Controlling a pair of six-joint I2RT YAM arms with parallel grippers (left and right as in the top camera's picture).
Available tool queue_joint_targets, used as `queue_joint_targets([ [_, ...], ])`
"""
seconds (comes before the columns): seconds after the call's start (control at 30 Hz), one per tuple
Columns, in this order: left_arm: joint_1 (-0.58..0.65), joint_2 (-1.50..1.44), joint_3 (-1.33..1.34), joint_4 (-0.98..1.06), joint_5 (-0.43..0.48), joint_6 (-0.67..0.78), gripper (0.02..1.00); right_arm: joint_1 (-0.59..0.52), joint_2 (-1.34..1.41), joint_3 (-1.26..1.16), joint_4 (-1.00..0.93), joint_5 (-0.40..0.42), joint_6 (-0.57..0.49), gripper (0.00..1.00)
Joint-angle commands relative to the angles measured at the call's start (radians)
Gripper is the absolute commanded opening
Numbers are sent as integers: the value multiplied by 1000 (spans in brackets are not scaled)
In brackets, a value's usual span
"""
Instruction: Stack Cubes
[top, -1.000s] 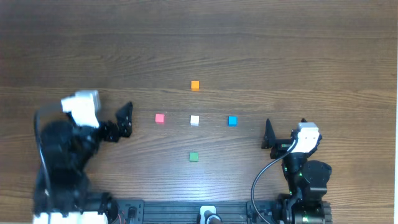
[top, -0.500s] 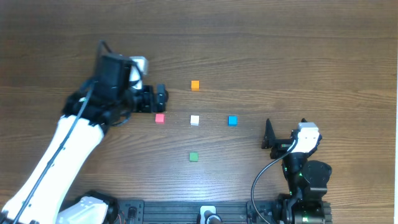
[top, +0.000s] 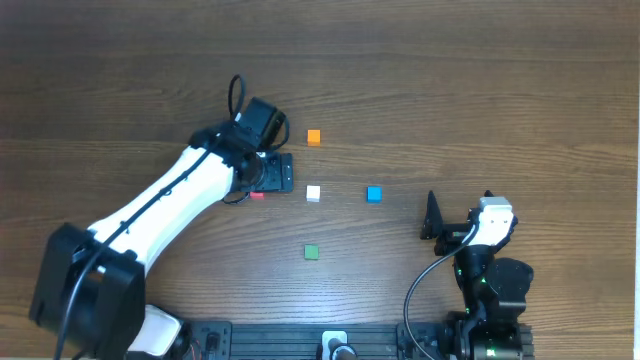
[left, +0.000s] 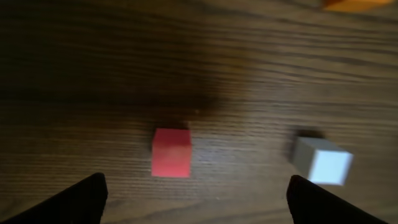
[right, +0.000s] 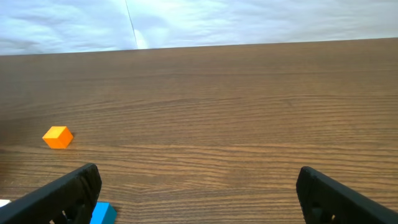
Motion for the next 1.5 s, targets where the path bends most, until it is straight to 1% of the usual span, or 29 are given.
queue_joint_targets([
  [0.03,-3,39,8,3,-43,-31,893,-6,-10,-8,2,-12,-5,993],
  [0.33,-3,48,-101,145,-49,53,875,-6,-10,-8,2,-12,-5,991],
  [0.6,-3,51,-142,189,-48,126,844,-6,-10,-8,2,-12,-5,993],
  [0.83,-3,55,-179,215,-49,128,842,-6,-10,-8,2,-12,-5,993],
  [0.93,-3,61,-183,226,-49,127,827,-6,-10,-8,2,-12,-5,991],
  [1.13,-3,81,-183,241,-49,120,713,-6,-10,-8,2,-12,-5,993],
  [1.17,-2,90,-183,244,-49,114,667,-6,-10,-8,2,-12,-5,993],
  [1.3,-2,99,-183,249,-49,100,564,-6,-10,-8,2,-12,-5,993],
  [1.5,-2,100,-183,252,-49,93,446,-6,-10,-8,2,-12,-5,993],
])
